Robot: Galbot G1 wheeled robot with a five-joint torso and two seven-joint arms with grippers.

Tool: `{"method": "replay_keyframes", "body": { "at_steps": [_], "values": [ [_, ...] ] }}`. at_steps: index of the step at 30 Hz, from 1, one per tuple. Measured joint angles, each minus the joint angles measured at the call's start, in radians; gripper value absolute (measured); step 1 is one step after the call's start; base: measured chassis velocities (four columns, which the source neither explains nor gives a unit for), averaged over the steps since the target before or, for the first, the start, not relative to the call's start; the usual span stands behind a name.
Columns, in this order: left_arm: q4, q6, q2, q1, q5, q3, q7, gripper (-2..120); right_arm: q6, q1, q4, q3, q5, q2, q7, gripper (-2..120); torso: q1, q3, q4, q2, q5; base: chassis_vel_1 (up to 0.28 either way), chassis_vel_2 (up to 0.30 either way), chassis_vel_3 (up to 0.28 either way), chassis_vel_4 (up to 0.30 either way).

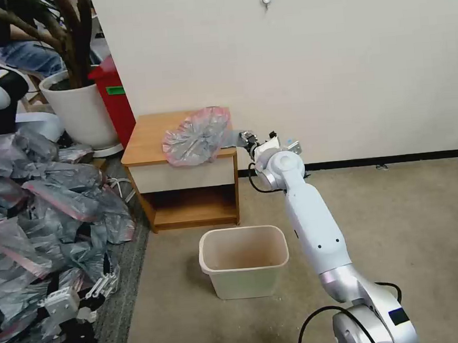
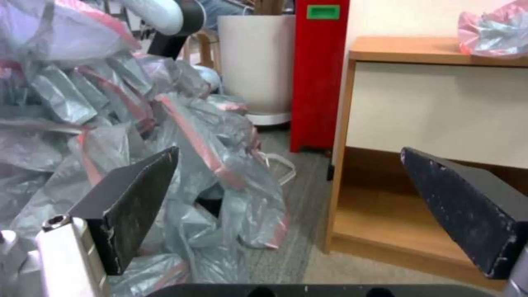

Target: Pick up the garbage bag from the table and place it over the trash can.

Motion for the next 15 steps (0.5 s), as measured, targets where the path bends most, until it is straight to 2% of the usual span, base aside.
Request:
{"method": "replay_keyframes", "body": {
  "at_steps": [1,5,6,10,15],
  "values": [
    [0.0,0.0,0.0,0.0,0.0,0.0,0.0,100,0.0,0.0,0.0,0.0,0.0,0.0,0.0,34,0.0,0.0,0.0,0.0,0.0,0.0,0.0,0.0,0.0],
    [0.002,0.0,0.001,-0.001,0.0,-0.001,-0.001,100,0.002,-0.001,-0.001,0.001,-0.006,0.0,-0.005,16,0.0,0.0,0.0,0.0,0.0,0.0,0.0,0.0,0.0],
    [0.002,0.0,0.001,-0.001,0.0,-0.001,-0.001,100,0.002,-0.001,-0.001,0.001,-0.006,0.0,-0.005,16,0.0,0.0,0.0,0.0,0.0,0.0,0.0,0.0,0.0],
    [0.006,0.0,0.001,-0.002,0.0,-0.002,-0.002,100,0.005,-0.005,0.004,0.0,-0.011,0.0,-0.007,0,0.0,0.0,0.0,0.0,0.0,0.0,0.0,0.0,0.0],
    [0.012,-0.001,0.001,-0.004,0.0,0.0,-0.002,100,0.007,-0.015,0.031,-0.003,-0.013,0.0,-0.007,0,0.0,0.0,0.0,0.0,0.0,0.0,0.0,0.0,0.0]
  ]
}}
